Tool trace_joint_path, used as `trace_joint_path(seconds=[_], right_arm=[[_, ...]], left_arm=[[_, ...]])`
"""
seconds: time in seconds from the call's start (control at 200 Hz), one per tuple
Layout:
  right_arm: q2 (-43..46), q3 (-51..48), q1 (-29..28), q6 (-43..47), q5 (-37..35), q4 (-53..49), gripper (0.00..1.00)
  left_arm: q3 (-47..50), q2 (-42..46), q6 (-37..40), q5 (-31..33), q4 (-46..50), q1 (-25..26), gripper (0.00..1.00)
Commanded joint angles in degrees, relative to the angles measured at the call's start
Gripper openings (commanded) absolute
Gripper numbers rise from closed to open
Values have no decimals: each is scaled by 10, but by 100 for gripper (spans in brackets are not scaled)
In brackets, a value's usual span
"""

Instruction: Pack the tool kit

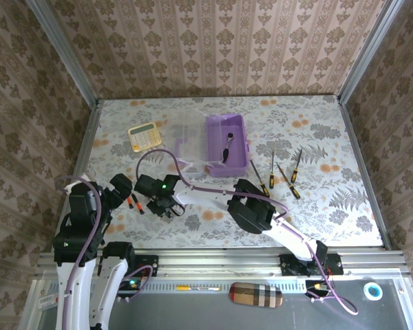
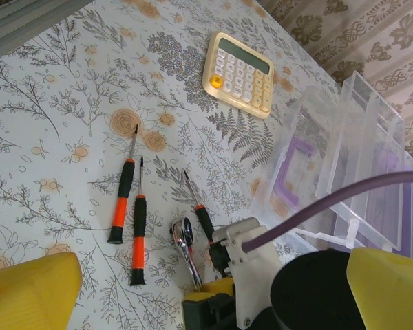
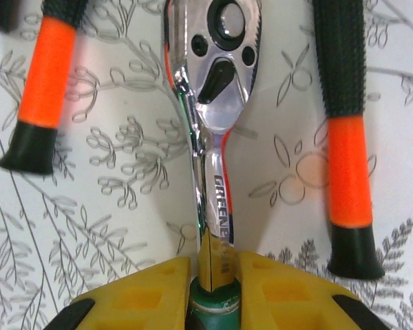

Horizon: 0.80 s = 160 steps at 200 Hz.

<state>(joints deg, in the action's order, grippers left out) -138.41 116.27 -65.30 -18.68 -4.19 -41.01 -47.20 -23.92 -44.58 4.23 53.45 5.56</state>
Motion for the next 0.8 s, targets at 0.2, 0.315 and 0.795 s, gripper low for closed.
trace_joint_path(seconds=[0.2,0.315,0.795], right_arm=[[135,-112,-4,-32,35,87,20],[166,-145,-4,-34,44,107,18],[246,-226,17,-53,39,147,16]], left_arm=[[-13,-5,5,-16,-32,-4,100],[-14,-8,8,-17,-38,-4,100],[-14,-10,16,-18,-38,-5,100]])
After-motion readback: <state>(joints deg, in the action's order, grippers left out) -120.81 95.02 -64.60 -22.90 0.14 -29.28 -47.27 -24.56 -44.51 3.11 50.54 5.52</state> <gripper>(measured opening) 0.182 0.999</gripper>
